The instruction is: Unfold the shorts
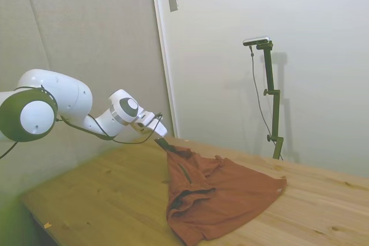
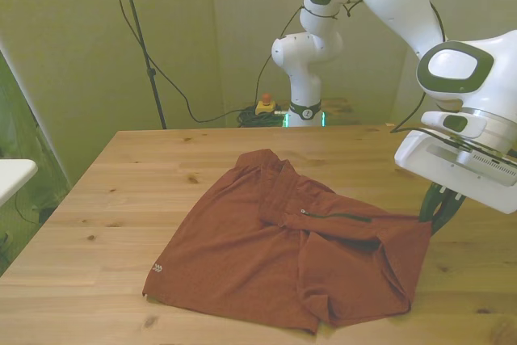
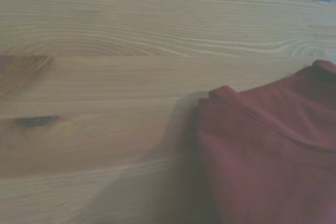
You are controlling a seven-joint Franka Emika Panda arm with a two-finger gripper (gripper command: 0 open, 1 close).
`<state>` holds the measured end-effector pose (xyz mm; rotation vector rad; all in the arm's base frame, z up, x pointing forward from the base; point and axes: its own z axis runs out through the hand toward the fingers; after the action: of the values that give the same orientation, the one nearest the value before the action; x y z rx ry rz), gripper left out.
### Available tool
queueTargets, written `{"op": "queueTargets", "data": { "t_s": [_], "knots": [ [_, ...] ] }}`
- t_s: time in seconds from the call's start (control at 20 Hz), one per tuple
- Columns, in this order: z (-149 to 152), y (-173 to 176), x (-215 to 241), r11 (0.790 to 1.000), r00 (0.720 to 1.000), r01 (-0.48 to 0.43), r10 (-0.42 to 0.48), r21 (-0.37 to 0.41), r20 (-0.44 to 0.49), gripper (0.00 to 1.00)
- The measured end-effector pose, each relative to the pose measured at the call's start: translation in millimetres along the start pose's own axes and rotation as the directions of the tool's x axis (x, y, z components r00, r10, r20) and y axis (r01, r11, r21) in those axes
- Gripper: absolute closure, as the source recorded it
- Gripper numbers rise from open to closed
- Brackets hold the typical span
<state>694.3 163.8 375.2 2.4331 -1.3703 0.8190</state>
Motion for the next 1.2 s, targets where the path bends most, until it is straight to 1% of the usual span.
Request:
{"op": "queueTargets", "data": {
  "t_s": [0.15,0.25,0.45,0.6,0.75,0.9,1.0,1.1,1.2],
  "knots": [
    [2,-5,0,0.999,0.999,0.033,-0.034,-0.015,-0.002,0.00],
    [-3,-9,2,0.997,0.998,0.067,-0.067,-0.031,-0.003,0.00],
    [-19,-17,0,0.992,0.992,0.122,-0.123,-0.041,-0.003,0.00],
    [-35,-10,16,0.991,0.991,0.130,-0.130,-0.043,-0.013,0.00],
    [-55,20,54,0.989,0.989,0.142,-0.143,-0.052,-0.024,0.00],
    [-68,68,95,0.983,0.985,0.170,-0.172,-0.074,-0.024,0.00],
    [-64,103,118,0.976,0.978,0.204,-0.206,-0.073,-0.019,0.00],
    [-51,135,139,0.971,0.973,0.229,-0.231,-0.063,-0.017,0.00],
    [-34,160,157,0.966,0.967,0.256,-0.256,-0.021,0.002,0.00]
  ]
}}
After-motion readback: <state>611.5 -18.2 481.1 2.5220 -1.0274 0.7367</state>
